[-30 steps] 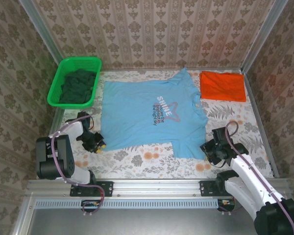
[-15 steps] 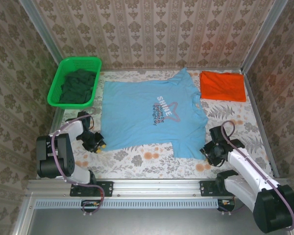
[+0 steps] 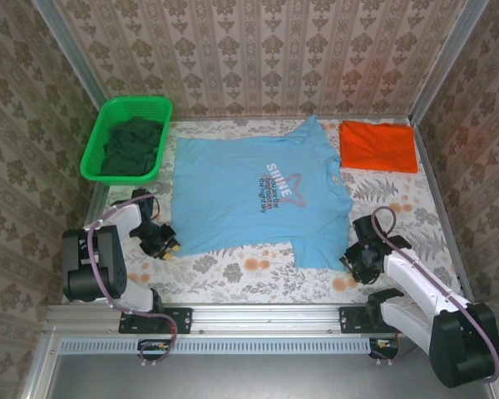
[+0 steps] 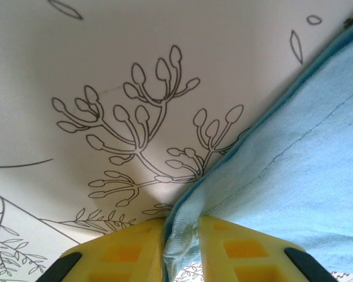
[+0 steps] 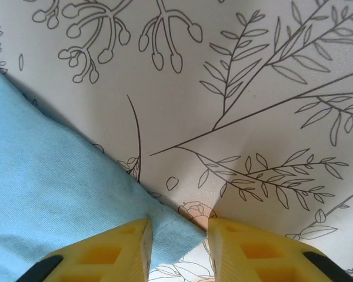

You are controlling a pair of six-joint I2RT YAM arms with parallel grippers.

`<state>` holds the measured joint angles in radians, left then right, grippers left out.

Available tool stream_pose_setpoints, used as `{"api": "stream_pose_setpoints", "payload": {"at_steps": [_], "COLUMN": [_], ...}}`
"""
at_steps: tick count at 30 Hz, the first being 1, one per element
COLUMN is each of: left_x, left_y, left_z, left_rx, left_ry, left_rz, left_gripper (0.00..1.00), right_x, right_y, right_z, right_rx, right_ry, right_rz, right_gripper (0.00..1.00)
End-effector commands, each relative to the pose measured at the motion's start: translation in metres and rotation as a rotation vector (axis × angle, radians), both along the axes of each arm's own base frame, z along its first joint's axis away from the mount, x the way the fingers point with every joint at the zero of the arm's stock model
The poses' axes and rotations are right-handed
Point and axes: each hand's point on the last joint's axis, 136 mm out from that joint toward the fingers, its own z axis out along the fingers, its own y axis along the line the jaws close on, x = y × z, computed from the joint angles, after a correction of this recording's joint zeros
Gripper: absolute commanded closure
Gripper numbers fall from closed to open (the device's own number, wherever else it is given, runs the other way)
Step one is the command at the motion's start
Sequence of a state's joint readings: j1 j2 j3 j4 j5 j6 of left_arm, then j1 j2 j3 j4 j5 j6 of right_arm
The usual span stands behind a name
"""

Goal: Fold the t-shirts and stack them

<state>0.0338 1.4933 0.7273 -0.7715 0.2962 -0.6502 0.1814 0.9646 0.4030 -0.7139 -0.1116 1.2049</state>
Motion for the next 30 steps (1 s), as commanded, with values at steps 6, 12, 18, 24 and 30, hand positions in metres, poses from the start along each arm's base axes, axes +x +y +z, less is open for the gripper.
{"api": "stream_pose_setpoints", "payload": {"at_steps": [6,12,18,24,30], "left_x": [0.027,0.021,0.008,-0.005,-0.018], "left_y": [-0.004,0.0,0.006,0.009,0.019], "left_z": [-0.009,-0.006,0.003,0.013,0.02], "left_rx": [-0.02,0.013,0.06,0.091,0.154], "left_ry": [-0.097,-0.076,-0.058,-0.052,-0.04], "left_rz": [-0.031,-0.049,-0.067,-0.064,-0.035], "left_gripper": [0.87,0.96,1.0,1.0,1.0], "right_x": [0.005,0.004,-0.026,-0.053,-0.059], "right_y": [-0.001,0.005,0.019,0.027,0.018], "right_z": [-0.008,-0.002,0.011,0.026,0.045], "right_rx": [-0.031,-0.022,-0.012,-0.036,-0.08], "right_ry": [0.01,0.022,0.04,0.055,0.046], "right_rz": [0.03,0.079,0.135,0.193,0.211], "right_gripper": [0.84,1.0,1.0,1.0,1.0]}}
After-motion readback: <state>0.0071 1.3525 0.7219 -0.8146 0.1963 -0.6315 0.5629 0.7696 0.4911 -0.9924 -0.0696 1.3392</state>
